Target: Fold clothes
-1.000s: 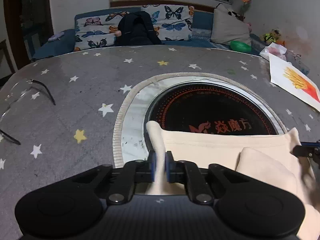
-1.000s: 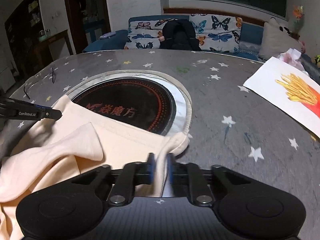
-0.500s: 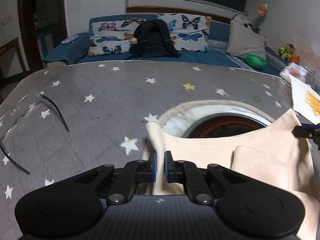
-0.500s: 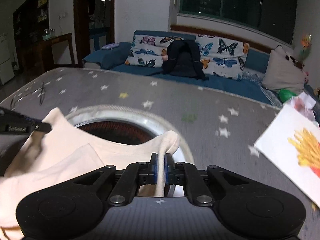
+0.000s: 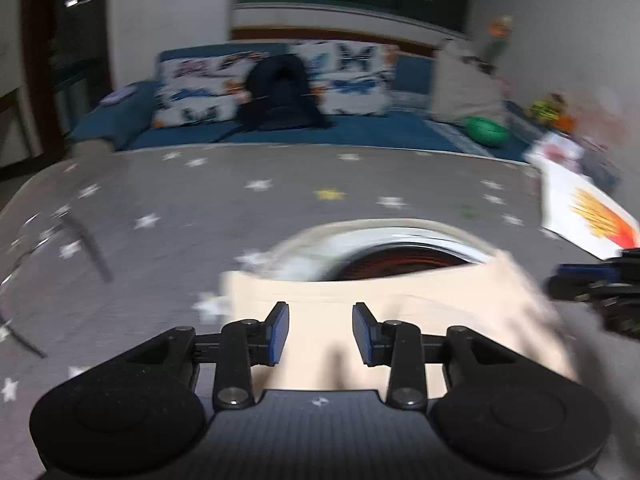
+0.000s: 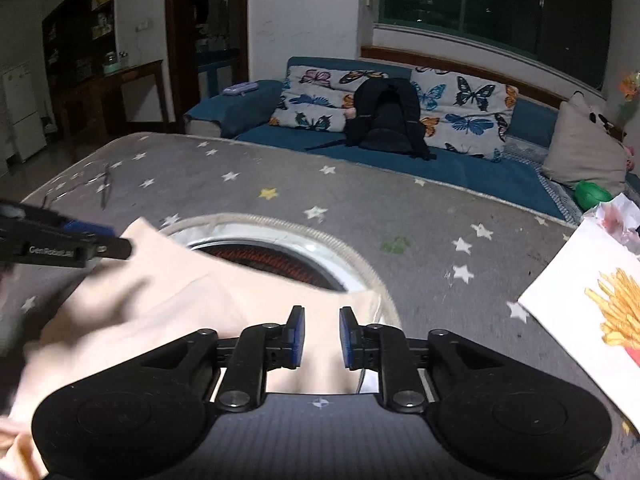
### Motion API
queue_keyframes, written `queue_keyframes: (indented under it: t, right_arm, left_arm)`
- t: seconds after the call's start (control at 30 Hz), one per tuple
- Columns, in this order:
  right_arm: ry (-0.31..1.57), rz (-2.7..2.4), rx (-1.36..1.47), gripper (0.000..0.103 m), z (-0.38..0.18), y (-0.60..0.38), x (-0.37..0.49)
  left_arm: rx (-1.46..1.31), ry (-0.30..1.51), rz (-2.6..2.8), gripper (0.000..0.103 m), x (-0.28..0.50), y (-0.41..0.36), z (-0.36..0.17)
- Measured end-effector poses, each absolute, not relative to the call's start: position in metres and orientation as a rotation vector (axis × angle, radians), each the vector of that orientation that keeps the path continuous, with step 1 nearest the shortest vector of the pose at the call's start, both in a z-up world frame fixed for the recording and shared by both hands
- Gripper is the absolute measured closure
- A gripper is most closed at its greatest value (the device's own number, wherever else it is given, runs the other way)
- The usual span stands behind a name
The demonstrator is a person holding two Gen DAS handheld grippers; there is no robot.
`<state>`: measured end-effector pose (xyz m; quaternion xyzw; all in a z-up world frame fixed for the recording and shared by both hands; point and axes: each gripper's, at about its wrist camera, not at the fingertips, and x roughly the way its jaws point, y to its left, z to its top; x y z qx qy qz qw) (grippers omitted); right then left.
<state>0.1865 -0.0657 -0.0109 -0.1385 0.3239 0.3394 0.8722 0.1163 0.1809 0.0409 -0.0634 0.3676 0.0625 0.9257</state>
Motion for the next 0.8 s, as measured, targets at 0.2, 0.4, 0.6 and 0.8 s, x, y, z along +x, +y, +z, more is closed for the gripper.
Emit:
queue_keyframes:
  t: [0.2, 0.4, 0.6, 0.8]
  right_arm:
    - [0.694, 0.736, -0.302, 0.075, -0.015, -0.076, 0.158]
    - [0.708, 0.759, -0.304, 0.072, -0.018, -0.086, 0.141]
    - [0.704, 0.771, -0.314, 0.068, -0.022, -0.089, 0.13]
    - [0.706, 0.781, -0.315, 0.068, -0.024, -0.088, 0.122]
  left_arm:
    - [-0.074, 0.77, 0.002, 0.058, 0.128, 0.12, 0.037]
    - [0.015, 0.831, 0.033, 0.056, 0.149, 0.095, 0.017]
    - [-0.108, 0.827, 0.015, 0.088, 0.138, 0.116, 0.016]
    - [-0.228, 0.76, 0.026, 0.092, 0.116, 0.147, 0.034]
